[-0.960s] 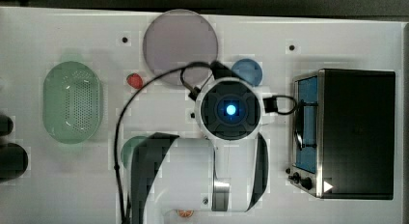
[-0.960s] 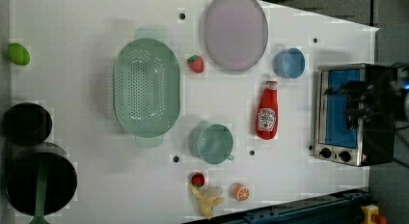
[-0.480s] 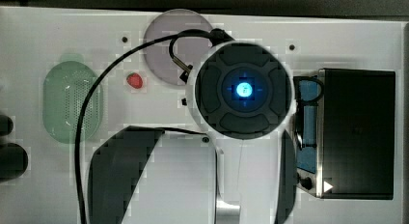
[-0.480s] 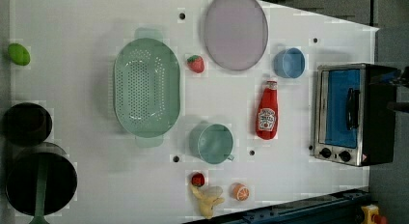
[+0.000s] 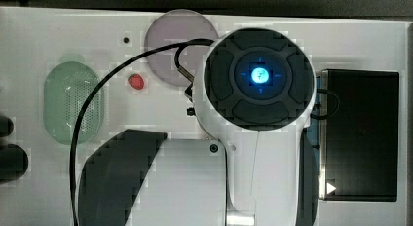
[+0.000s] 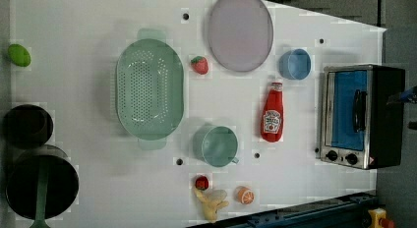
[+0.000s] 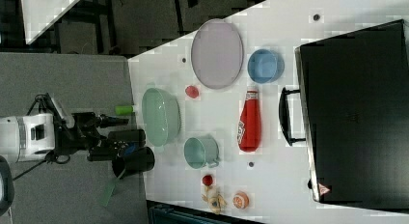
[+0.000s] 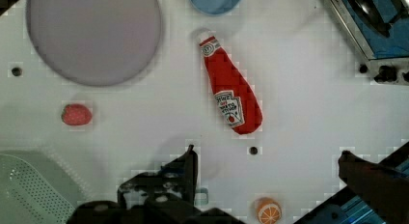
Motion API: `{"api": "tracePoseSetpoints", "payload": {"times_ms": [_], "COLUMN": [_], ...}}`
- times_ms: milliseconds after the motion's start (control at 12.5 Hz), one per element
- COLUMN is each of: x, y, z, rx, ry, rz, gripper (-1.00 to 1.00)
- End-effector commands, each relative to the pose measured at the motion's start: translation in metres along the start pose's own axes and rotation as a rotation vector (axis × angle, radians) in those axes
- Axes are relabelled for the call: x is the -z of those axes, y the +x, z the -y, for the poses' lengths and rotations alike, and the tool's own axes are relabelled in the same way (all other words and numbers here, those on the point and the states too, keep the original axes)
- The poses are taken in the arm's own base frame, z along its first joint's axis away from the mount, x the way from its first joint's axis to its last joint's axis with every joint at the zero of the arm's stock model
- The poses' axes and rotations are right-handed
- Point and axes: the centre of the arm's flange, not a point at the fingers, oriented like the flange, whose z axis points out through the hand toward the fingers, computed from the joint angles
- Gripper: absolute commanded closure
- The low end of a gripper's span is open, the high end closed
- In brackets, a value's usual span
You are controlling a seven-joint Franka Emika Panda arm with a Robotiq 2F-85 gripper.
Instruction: Pick ketchup from plate and place it on table.
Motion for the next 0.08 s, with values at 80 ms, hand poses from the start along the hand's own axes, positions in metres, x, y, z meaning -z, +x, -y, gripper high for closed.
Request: {"api": "tracePoseSetpoints", "payload": {"times_ms": [80], "x": [-0.0006], "y": [0.0014], "z": [-0.0037], "rx": [-0.046], "ry": [-0.003], "rz": [0.005], "gripper": [-1.00]}}
